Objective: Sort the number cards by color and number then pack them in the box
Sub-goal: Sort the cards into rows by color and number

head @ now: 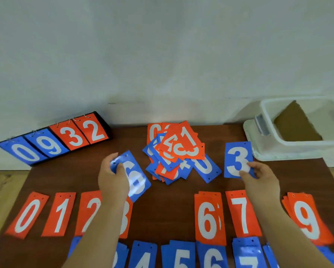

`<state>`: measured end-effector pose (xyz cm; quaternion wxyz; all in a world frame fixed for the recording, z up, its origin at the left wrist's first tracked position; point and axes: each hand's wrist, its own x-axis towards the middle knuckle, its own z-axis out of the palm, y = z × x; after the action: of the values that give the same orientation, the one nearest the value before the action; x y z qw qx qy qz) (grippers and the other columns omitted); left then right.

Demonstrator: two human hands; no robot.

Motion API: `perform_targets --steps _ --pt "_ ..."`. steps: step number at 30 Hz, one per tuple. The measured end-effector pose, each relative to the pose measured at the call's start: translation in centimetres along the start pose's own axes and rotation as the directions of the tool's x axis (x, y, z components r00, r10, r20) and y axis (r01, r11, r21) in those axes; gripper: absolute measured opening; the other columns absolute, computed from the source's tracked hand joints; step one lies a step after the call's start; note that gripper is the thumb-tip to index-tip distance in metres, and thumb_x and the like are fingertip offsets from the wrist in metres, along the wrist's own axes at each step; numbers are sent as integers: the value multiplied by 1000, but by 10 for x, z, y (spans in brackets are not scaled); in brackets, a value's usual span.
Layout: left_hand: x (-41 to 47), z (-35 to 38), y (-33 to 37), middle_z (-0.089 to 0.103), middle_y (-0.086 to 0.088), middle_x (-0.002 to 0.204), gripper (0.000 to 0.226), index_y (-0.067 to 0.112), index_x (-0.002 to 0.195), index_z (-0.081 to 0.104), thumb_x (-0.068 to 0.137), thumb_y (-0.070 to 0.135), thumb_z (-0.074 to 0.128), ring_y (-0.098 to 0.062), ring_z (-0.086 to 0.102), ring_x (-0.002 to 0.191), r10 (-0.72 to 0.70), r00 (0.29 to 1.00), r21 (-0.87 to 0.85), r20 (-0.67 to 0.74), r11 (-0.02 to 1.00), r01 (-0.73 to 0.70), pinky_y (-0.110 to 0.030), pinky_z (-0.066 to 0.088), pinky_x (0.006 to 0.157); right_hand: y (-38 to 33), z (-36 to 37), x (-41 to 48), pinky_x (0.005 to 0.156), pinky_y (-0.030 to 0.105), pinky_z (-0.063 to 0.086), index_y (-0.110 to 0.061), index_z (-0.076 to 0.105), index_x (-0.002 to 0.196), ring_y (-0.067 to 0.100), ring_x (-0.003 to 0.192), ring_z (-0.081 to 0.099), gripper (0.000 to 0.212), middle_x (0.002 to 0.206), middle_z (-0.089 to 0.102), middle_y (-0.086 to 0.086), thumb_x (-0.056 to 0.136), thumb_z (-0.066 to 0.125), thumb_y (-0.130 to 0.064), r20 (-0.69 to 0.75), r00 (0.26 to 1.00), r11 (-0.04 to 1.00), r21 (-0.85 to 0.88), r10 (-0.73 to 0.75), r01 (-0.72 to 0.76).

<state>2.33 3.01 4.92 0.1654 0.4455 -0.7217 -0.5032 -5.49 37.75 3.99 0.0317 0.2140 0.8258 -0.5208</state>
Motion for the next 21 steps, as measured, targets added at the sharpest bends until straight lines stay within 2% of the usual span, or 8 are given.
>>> perform_targets --steps 3,6,9,11,13,15,18,21 --pt "-64 -7 -2 69 1 109 29 38 117 62 101 15 60 -16 73 83 -2 990 -60 141 998 10 -31 58 55 -1 -20 -51 65 29 57 -34 64 108 9 83 68 25 110 66 -13 94 72 -16 198 980 990 135 4 -32" --pt "-134 -12 -4 70 0 96 30 42 114 64 99 16 63 -9 67 64 -11 979 -79 201 997 27 -28 53 48 15 -33 -98 63 41 59 -27 67 106 24 70 71 21 92 75 -6 93 72 -11 406 914 956 260 19 -136" --pt "-193 -15 -14 72 0 100 30 37 115 67 98 13 64 -16 73 74 -27 972 -149 235 987 64 -44 62 65 39 -45 -137 61 38 49 -33 69 102 21 64 57 24 86 69 6 91 74 -12 502 864 958 261 -28 -121" --pt "-224 -19 -19 74 0 104 29 34 113 67 98 10 65 -16 76 83 -52 964 -212 261 971 110 -48 64 73 51 -53 -155 62 42 49 -34 69 97 25 63 51 24 83 67 5 91 73 -11 543 838 960 255 -41 -118" --pt "-246 -26 -23 75 -2 103 28 32 112 67 98 9 66 -19 76 83 -60 963 -244 262 961 127 -48 64 71 58 -61 -171 68 44 57 -27 68 102 21 65 55 21 93 70 7 91 73 -10 585 810 958 253 -38 -138" --pt "-263 -36 -25 75 0 103 26 32 113 65 98 12 66 -16 76 82 -33 972 -254 234 963 94 -44 64 68 60 -66 -186 69 34 61 -22 66 106 16 69 63 21 101 68 5 91 73 -9 629 777 953 254 -31 -168" --pt "-278 -49 -29 75 3 103 27 35 115 63 97 15 68 -14 76 85 -15 980 -266 200 961 69 -48 64 72 57 -68 -206 54 24 48 -20 64 107 11 51 50 21 84 60 4 92 72 -7 680 730 969 221 -69 -114" --pt "-287 -64 -31 71 9 102 31 35 120 60 97 16 68 -2 72 81 33 988 -290 152 957 13 -23 59 61 58 -62 -219 48 21 43 -26 64 105 8 53 48 22 96 64 6 91 74 -11 677 728 984 180 -114 -12"
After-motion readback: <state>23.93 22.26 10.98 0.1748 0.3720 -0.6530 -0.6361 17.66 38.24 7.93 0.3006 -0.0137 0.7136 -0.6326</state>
